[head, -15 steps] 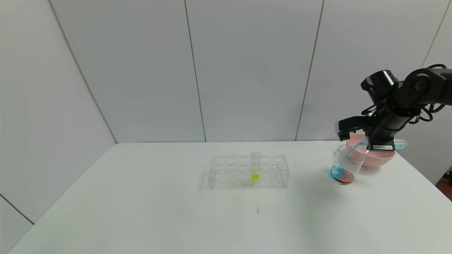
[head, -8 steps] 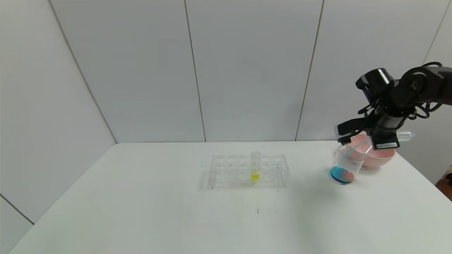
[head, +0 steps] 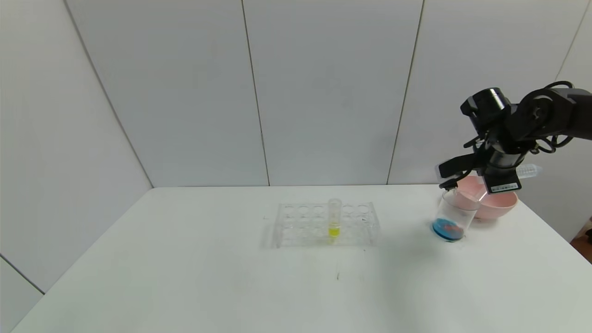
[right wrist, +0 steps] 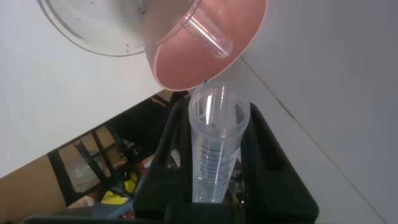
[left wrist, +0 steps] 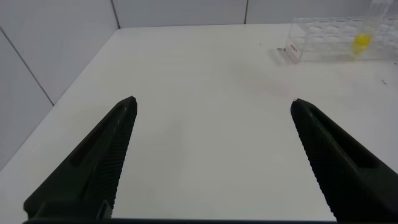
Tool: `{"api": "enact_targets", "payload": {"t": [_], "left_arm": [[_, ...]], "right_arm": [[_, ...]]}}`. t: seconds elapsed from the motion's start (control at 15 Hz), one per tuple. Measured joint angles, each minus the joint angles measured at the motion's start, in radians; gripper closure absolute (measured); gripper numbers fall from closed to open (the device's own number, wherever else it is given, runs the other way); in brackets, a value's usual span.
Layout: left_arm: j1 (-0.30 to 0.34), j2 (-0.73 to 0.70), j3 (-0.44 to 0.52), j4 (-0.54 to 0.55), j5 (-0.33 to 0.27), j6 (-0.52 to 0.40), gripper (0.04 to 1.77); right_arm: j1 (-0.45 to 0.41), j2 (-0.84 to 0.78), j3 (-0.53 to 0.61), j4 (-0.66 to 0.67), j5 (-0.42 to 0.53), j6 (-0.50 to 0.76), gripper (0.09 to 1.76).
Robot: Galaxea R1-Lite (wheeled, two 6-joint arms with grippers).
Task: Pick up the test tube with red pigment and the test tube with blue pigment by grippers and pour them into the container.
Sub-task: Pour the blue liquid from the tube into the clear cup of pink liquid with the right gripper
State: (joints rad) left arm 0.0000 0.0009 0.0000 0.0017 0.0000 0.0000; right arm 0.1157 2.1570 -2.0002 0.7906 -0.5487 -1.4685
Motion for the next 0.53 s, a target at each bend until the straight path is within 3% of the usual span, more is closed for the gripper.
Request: {"api": "enact_targets", "payload": {"t": [0.33, 0.53], "left_arm": [[0.0, 0.0, 0.0, 0.0, 0.0, 0.0, 0.05], [0.0, 0.0, 0.0, 0.0, 0.0, 0.0, 0.05]], "right_arm": [[0.001, 0.004, 0.0, 0.0, 0.007, 0.006, 1.35], [-0.011, 0.002, 0.0, -0.008, 0.122, 0.057, 1.35]]}}
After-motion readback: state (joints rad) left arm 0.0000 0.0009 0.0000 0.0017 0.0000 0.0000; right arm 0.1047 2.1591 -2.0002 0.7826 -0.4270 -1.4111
